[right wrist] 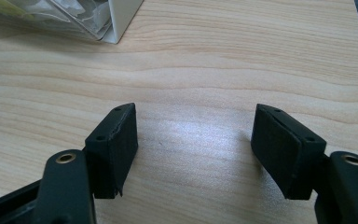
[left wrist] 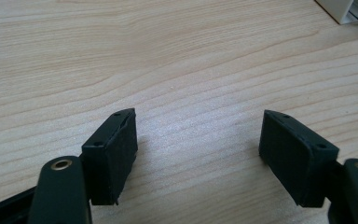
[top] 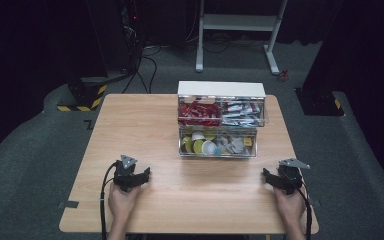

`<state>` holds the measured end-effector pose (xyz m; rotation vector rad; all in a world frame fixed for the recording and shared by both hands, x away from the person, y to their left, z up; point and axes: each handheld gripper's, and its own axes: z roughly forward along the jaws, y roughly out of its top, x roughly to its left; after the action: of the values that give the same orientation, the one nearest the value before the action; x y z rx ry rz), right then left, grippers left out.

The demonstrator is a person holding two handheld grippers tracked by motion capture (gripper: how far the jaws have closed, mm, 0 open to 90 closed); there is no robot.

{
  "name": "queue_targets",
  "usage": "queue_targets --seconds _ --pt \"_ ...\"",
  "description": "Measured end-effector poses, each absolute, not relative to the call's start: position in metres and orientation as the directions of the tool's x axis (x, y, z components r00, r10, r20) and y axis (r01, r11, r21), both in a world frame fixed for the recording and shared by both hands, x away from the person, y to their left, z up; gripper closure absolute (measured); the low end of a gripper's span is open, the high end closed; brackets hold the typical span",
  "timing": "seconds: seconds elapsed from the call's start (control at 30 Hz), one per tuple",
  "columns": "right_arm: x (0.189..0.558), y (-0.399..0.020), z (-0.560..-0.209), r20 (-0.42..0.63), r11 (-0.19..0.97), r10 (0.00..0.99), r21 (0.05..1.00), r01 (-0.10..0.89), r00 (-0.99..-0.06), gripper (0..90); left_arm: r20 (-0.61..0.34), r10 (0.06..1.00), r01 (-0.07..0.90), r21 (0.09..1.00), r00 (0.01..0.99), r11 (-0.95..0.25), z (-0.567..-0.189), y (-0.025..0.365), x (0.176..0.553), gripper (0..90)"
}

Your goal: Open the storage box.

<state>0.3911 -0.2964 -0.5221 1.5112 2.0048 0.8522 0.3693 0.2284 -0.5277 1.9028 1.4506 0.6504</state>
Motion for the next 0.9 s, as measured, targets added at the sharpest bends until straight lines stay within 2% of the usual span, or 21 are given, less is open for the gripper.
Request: queue_targets --seconds 0.3,0.5,0.77,0.9 --pt "0.3907 -0.2957 -0.5223 -0.010 0.183 0.967 0.722 0.667 -0.254 27.5 -0.002 0.965 0.640 0.748 0.264 -0.173 -0.5277 0.2287 0.3694 29.0" --pt "0.3922 -0.2959 -0.5231 -0.012 0.161 0.976 0.711 0.685 -0.218 15.5 0.000 0.964 0.642 0.746 0.265 -0.177 -0.5275 0.2291 0.3693 29.2" --pt "0.3912 -0.2936 -0.5230 -0.009 0.150 0.979 0.707 0.691 -0.204 14.4 0.001 0.964 0.644 0.744 0.265 -0.178 -0.5273 0.2293 0.3690 29.2" --pt "0.3914 -0.2926 -0.5231 -0.012 0.170 0.973 0.707 0.687 -0.229 14.4 0.003 0.964 0.642 0.746 0.264 -0.179 -0.5276 0.2289 0.3691 28.7"
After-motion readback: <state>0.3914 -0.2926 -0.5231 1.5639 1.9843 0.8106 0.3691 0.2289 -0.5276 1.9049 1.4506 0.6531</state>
